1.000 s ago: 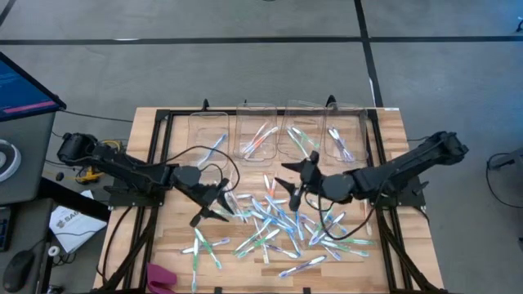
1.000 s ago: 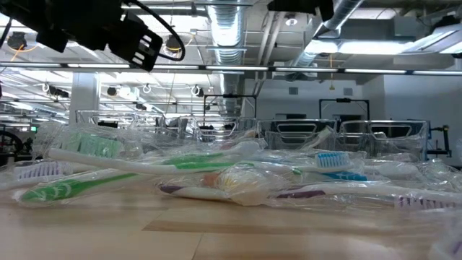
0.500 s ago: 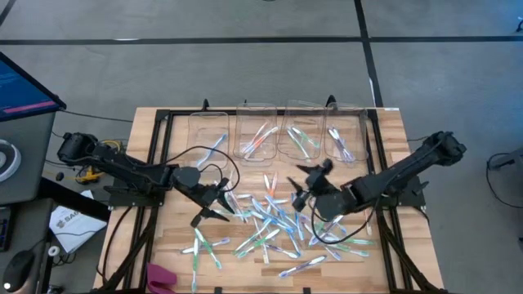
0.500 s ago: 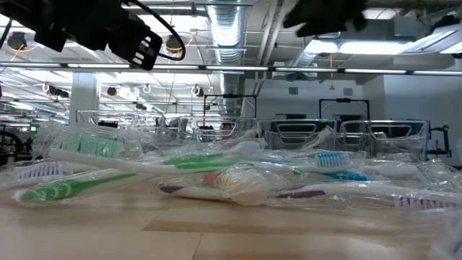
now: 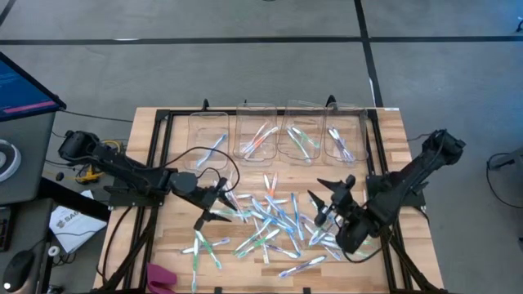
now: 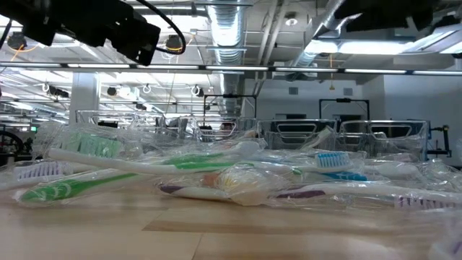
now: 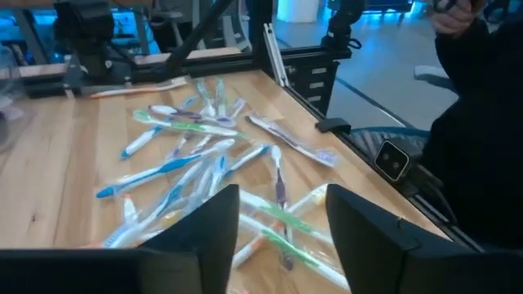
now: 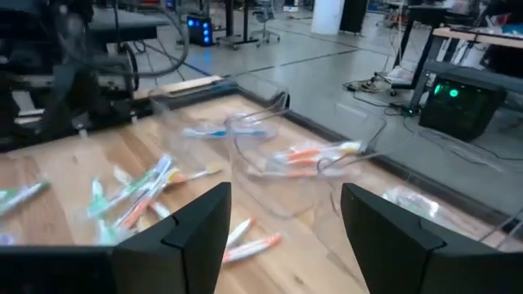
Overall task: Pick & Place Toothbrushes
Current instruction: Put the green toothbrush into the middle right transparent bin
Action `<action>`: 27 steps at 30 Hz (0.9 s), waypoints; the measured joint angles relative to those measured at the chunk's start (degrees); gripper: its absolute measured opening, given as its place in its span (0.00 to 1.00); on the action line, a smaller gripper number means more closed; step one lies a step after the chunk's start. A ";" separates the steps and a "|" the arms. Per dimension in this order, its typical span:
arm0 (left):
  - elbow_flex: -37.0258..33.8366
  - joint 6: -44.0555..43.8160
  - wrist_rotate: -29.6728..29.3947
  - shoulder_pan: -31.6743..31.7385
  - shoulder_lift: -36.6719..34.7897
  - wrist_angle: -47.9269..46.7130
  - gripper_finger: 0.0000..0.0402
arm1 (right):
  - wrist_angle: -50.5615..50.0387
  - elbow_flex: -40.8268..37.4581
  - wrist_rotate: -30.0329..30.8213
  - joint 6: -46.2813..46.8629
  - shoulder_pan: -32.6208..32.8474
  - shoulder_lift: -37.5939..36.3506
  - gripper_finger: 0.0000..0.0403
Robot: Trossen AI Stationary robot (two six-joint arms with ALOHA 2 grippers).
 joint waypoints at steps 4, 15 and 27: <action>0.00 0.01 -1.28 -0.57 0.00 2.29 0.55 | -1.80 -3.14 0.15 8.52 1.10 2.97 0.56; 0.00 -6.14 -1.45 -1.09 0.00 3.75 0.65 | -2.24 -12.84 5.82 25.38 6.40 7.67 0.56; -5.06 -6.15 -1.22 -5.92 0.00 3.65 0.66 | 2.67 -12.79 4.21 24.10 7.41 10.70 0.56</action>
